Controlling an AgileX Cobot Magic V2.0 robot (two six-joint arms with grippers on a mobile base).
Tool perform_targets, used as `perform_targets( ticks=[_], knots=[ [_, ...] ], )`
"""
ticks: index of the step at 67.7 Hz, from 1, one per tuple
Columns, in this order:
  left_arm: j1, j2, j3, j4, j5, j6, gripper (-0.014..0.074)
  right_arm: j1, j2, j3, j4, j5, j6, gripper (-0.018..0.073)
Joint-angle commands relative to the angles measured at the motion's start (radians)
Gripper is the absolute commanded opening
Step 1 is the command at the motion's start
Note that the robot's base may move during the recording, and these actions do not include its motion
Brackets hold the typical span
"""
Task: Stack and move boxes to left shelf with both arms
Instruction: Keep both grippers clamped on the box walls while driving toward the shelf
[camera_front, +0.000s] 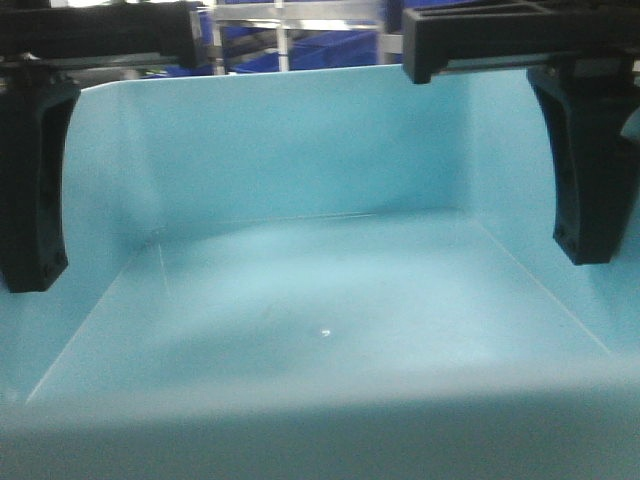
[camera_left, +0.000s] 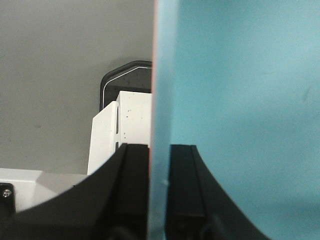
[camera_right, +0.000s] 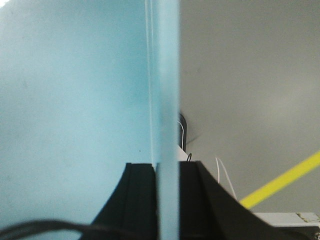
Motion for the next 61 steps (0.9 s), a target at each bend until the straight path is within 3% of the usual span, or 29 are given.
perform_targets(
  ticks=[1, 61],
  knots=[
    [-0.012, -0.039, -0.035, -0.057, 0.084, -0.016, -0.0004, 0.002, -0.034, -0.034, -0.005, 0.055, 0.002, 0.0055],
    [-0.012, -0.039, -0.035, -0.107, 0.084, -0.016, -0.0004, 0.002, -0.034, -0.034, -0.006, 0.055, 0.002, 0.0055]
  ],
)
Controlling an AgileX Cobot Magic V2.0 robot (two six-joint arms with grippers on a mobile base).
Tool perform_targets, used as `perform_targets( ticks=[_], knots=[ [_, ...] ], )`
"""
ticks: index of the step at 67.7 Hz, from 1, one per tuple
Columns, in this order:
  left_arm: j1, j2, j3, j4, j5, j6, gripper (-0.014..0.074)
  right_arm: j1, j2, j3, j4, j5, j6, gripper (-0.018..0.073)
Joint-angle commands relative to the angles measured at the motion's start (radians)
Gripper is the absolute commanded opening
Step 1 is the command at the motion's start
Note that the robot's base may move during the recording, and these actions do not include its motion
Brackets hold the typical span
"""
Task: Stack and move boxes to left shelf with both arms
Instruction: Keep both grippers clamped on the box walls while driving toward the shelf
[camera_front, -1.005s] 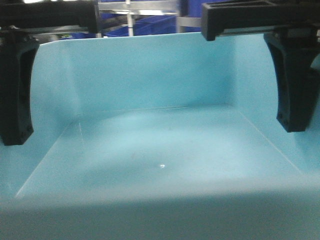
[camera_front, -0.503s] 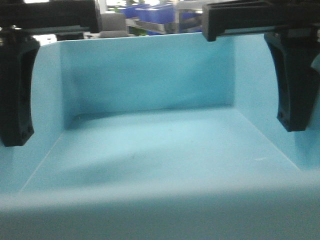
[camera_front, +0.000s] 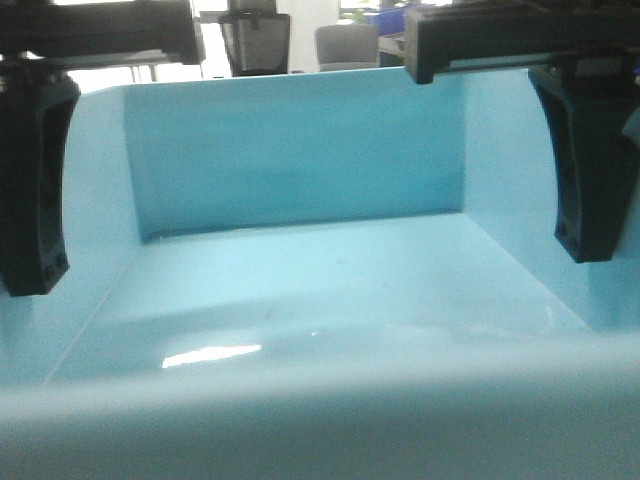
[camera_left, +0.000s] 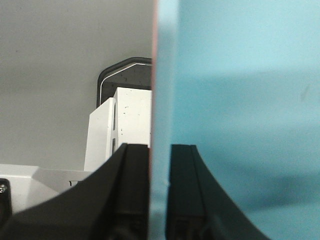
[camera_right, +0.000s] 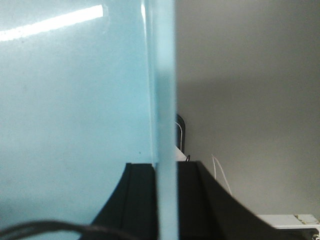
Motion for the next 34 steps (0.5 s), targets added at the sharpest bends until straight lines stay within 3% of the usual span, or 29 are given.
perform_targets(
  ticks=[1, 34],
  knots=[
    [-0.012, -0.039, -0.035, -0.088, 0.084, -0.011, -0.0004, 0.002, -0.034, -0.034, -0.001, 0.055, 0.002, 0.0055],
    [-0.012, -0.039, -0.035, -0.081, 0.084, -0.011, -0.0004, 0.002, -0.034, -0.034, -0.004, 0.054, 0.002, 0.0055]
  ],
)
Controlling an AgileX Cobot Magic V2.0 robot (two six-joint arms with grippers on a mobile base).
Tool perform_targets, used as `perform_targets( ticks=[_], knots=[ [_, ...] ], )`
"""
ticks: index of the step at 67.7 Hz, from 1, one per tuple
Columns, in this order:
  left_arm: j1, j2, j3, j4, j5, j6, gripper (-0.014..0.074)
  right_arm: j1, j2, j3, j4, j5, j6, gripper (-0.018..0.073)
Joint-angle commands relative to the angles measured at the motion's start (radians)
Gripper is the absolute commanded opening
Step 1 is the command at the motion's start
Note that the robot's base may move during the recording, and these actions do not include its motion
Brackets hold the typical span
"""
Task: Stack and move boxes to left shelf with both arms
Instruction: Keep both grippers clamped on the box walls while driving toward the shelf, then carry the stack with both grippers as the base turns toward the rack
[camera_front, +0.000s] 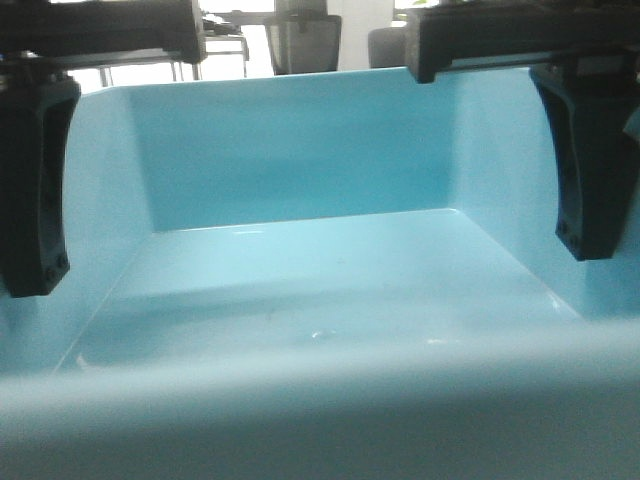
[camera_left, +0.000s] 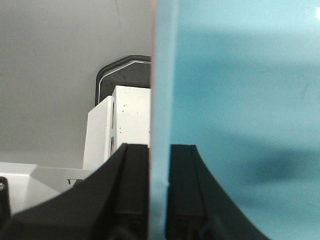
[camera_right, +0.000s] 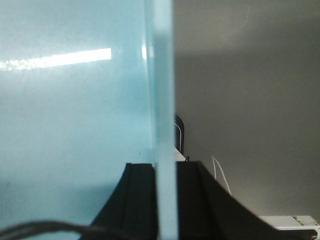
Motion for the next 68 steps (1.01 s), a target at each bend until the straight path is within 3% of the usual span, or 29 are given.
perform_targets(
  ticks=[1, 30, 56, 68],
  knots=[
    [-0.012, -0.039, -0.035, -0.078, 0.084, -0.011, -0.0004, 0.002, -0.034, -0.034, -0.001, 0.054, 0.004, 0.0055],
    [-0.012, -0.037, -0.035, -0.073, 0.076, -0.011, -0.0004, 0.002, -0.034, -0.034, -0.001, 0.054, 0.004, 0.0055],
    [-0.012, -0.037, -0.035, 0.063, 0.083, -0.004, -0.0004, 0.002, -0.034, -0.034, -0.001, 0.054, 0.004, 0.0055],
    [-0.012, -0.037, -0.035, 0.089, 0.083, -0.004, -0.0004, 0.002, -0.034, -0.034, -0.001, 0.054, 0.004, 0.0055]
  ],
)
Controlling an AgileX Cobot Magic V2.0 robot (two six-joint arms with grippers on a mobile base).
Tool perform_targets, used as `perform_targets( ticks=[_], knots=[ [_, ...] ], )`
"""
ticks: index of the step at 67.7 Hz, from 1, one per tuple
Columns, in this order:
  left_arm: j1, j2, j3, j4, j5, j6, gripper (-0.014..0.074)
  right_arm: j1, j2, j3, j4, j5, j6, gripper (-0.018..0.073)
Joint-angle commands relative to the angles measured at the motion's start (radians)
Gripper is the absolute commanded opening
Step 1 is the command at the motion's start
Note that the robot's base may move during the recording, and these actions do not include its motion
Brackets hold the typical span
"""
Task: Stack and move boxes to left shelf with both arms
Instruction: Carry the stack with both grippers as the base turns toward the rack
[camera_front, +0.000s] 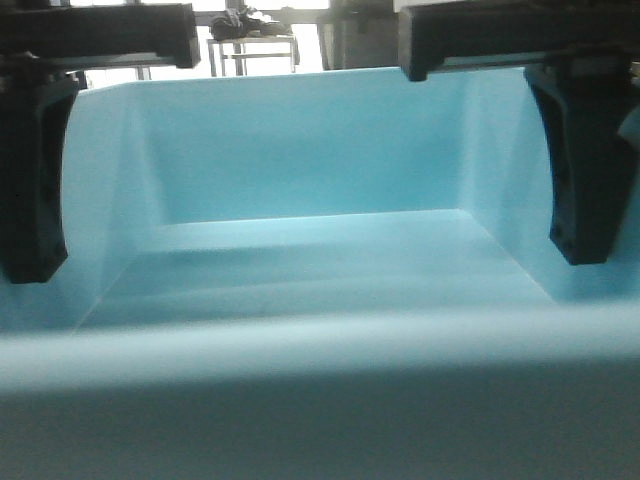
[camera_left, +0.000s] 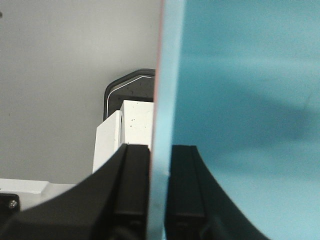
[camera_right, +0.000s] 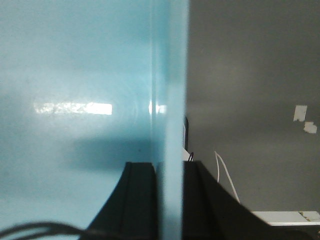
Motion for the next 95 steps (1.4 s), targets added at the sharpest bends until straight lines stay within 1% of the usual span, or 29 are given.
perform_targets(
  ticks=[1, 8, 29, 95],
  knots=[
    [-0.012, -0.037, -0.035, 0.019, 0.094, -0.004, -0.0004, 0.002, -0.034, -0.034, -0.011, 0.054, 0.002, 0.0055],
    [-0.012, -0.037, -0.035, 0.023, 0.094, -0.004, -0.0004, 0.002, -0.034, -0.034, -0.011, 0.053, 0.002, 0.0055],
    [-0.012, -0.037, -0.035, 0.091, 0.087, -0.004, -0.0004, 0.002, -0.034, -0.034, -0.011, 0.054, 0.002, 0.0055],
    [-0.012, -0.037, -0.035, 0.095, 0.087, -0.004, -0.0004, 0.002, -0.034, -0.034, -0.016, 0.054, 0.002, 0.0055]
  ],
)
